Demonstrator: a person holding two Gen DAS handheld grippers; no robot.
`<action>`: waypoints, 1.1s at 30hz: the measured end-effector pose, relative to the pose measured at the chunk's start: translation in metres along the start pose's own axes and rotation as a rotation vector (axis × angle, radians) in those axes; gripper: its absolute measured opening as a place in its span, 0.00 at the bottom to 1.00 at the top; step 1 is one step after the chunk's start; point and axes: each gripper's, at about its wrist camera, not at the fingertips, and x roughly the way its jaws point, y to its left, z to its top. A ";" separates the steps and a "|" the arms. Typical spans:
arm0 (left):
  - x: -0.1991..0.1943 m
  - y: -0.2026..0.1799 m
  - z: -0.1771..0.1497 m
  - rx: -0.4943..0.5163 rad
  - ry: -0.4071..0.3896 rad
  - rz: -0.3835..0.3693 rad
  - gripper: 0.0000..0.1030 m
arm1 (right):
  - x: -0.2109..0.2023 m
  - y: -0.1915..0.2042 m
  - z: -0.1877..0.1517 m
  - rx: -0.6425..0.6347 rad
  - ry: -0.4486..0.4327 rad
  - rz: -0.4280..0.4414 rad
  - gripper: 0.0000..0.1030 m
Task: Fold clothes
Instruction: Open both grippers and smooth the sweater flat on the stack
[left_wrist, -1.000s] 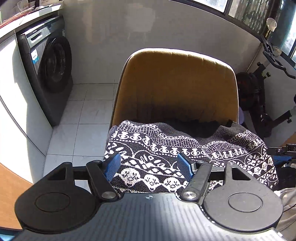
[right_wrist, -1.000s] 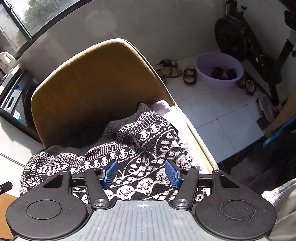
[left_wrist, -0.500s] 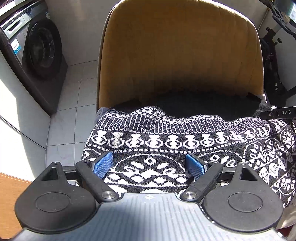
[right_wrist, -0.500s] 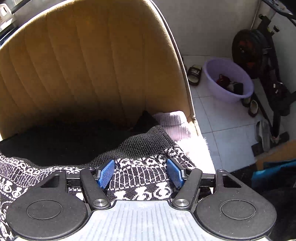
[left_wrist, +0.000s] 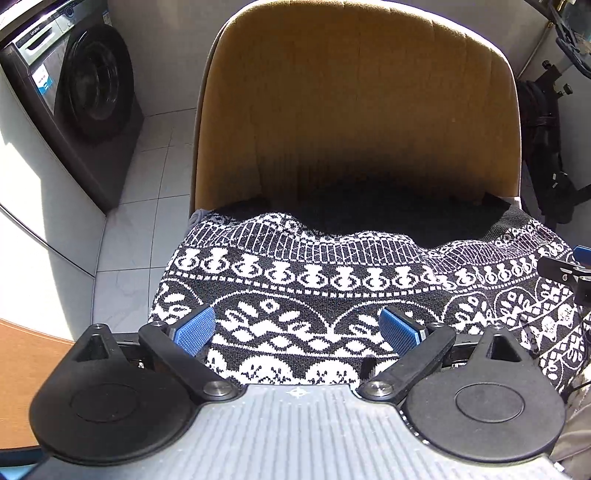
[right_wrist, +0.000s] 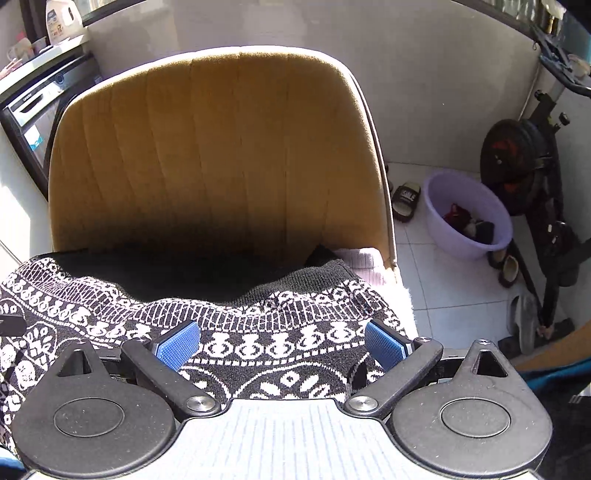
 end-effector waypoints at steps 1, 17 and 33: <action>-0.007 -0.008 -0.003 0.007 -0.009 -0.017 0.95 | -0.011 0.007 -0.011 0.003 -0.005 -0.001 0.95; 0.036 -0.029 -0.038 0.059 0.072 0.054 1.00 | 0.005 0.016 -0.080 -0.010 0.112 -0.048 0.99; -0.026 -0.027 -0.043 -0.082 -0.023 -0.019 1.00 | -0.063 0.002 -0.081 0.078 0.029 0.049 0.99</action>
